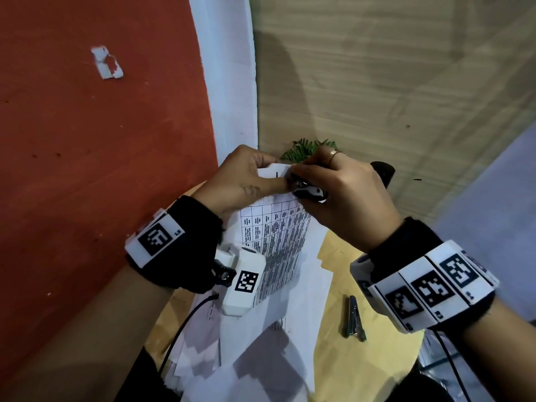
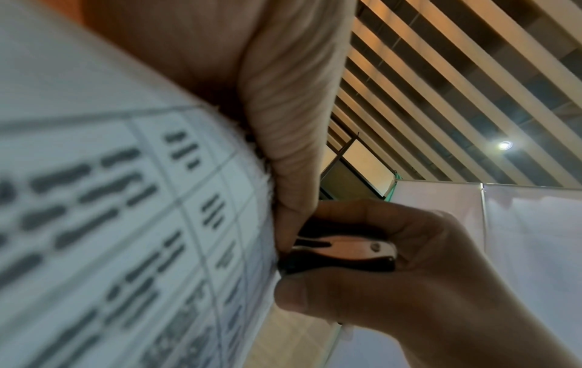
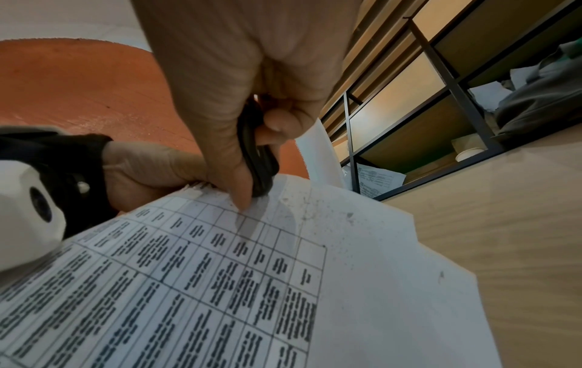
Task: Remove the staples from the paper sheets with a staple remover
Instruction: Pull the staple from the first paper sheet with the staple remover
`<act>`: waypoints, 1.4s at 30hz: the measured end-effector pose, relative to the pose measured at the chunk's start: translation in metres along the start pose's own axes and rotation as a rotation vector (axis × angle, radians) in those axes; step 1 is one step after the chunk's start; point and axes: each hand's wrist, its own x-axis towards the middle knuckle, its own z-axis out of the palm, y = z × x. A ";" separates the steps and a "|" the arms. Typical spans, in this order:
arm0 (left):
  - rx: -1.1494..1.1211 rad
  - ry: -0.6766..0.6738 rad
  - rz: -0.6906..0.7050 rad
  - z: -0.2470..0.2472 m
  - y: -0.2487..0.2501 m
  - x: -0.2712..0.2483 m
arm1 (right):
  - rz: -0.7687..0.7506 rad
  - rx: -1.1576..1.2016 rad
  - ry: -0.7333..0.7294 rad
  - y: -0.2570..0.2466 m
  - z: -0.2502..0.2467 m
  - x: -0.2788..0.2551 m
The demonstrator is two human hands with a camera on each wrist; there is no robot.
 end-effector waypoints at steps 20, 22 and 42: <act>-0.100 0.021 -0.120 -0.002 -0.008 -0.004 | 0.150 0.073 -0.050 0.005 0.000 -0.006; -0.100 0.048 -0.135 -0.004 -0.008 -0.004 | 0.242 0.210 -0.009 0.011 -0.002 -0.010; 0.060 0.155 -0.029 0.005 -0.023 -0.002 | 1.162 1.333 0.172 -0.013 0.025 0.006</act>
